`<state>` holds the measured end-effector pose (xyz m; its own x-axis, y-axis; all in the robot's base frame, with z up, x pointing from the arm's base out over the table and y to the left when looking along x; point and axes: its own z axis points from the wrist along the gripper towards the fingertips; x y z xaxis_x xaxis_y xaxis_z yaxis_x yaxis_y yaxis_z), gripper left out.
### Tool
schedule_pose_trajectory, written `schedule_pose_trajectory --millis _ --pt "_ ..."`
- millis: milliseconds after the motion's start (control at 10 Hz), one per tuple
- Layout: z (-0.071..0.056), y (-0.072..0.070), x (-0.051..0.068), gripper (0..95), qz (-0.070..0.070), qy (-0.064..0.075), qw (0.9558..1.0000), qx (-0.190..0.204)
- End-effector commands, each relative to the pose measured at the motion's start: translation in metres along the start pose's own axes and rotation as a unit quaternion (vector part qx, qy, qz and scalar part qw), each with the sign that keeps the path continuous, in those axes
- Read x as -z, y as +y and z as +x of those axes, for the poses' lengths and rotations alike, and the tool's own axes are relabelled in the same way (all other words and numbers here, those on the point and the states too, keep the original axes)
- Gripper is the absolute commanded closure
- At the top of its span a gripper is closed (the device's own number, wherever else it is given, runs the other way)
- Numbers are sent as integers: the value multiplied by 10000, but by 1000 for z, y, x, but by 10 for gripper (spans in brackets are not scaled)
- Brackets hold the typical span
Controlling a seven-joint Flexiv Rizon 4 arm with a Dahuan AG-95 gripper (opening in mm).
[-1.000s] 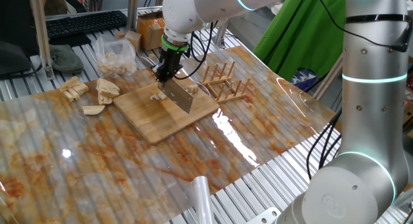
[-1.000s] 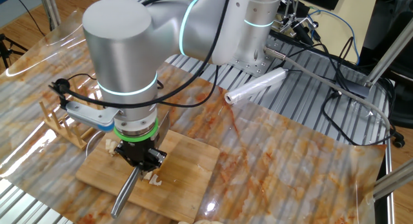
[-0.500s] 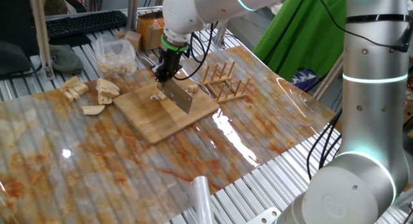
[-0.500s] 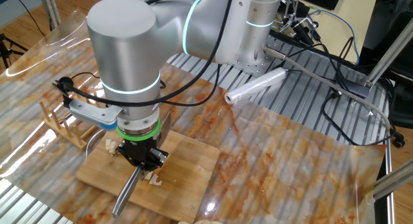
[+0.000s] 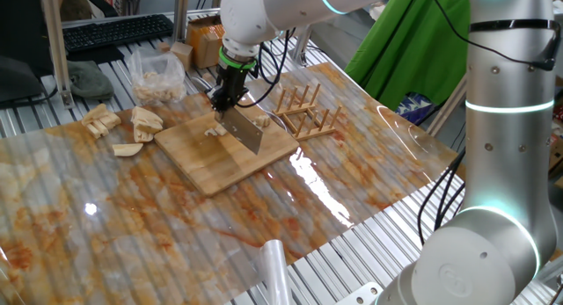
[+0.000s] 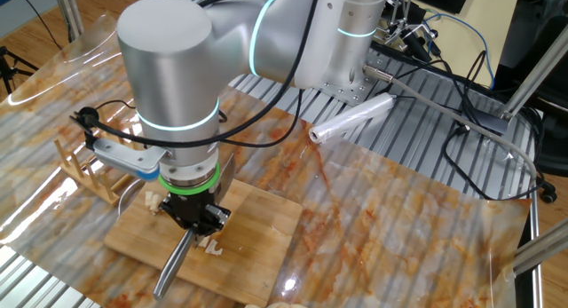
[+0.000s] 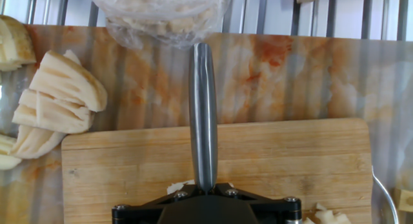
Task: Slice the lotus root
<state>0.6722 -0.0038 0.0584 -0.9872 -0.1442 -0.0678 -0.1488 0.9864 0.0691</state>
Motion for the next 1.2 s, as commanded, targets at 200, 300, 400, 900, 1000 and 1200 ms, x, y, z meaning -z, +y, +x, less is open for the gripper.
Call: schedule_pose_trajectory --millis 200,300,400,900,1000,1200 --pt "2 -5 9 950 22 90 10000 12" --pt "2 -5 10 950 18 93 10000 -5" --pt "2 -5 11 950 22 90 10000 -7" --pt "3 -5 15 950 16 96 9999 -44" --pt "2 -2 4 950 -6 59 10000 -48" --pt "-1 4 -20 950 -11 -34 10000 -42"
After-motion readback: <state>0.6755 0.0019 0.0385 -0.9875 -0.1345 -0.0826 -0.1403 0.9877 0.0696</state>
